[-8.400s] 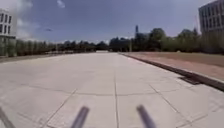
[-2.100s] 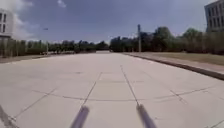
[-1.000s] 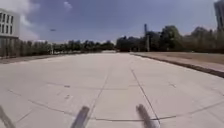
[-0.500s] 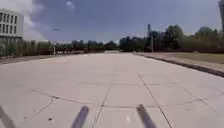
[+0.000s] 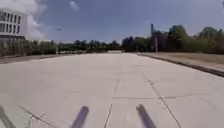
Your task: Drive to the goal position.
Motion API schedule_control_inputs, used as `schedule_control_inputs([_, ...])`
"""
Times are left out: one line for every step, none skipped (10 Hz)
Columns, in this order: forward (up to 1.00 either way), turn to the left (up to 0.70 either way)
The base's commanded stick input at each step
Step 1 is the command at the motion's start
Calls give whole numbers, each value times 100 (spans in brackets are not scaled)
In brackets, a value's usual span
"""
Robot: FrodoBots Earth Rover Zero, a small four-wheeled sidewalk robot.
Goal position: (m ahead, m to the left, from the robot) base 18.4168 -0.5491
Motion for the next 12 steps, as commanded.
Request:
schedule_control_inputs([100,0])
schedule_control_inputs([100,0])
schedule_control_inputs([100,0])
schedule_control_inputs([100,0])
schedule_control_inputs([100,-2])
schedule_control_inputs([100,-17])
schedule_control_inputs([100,-36])
schedule_control_inputs([100,-40])
schedule_control_inputs([100,-40])
schedule_control_inputs([100,-40])
schedule_control_inputs([100,-40])
schedule_control_inputs([100,-23])
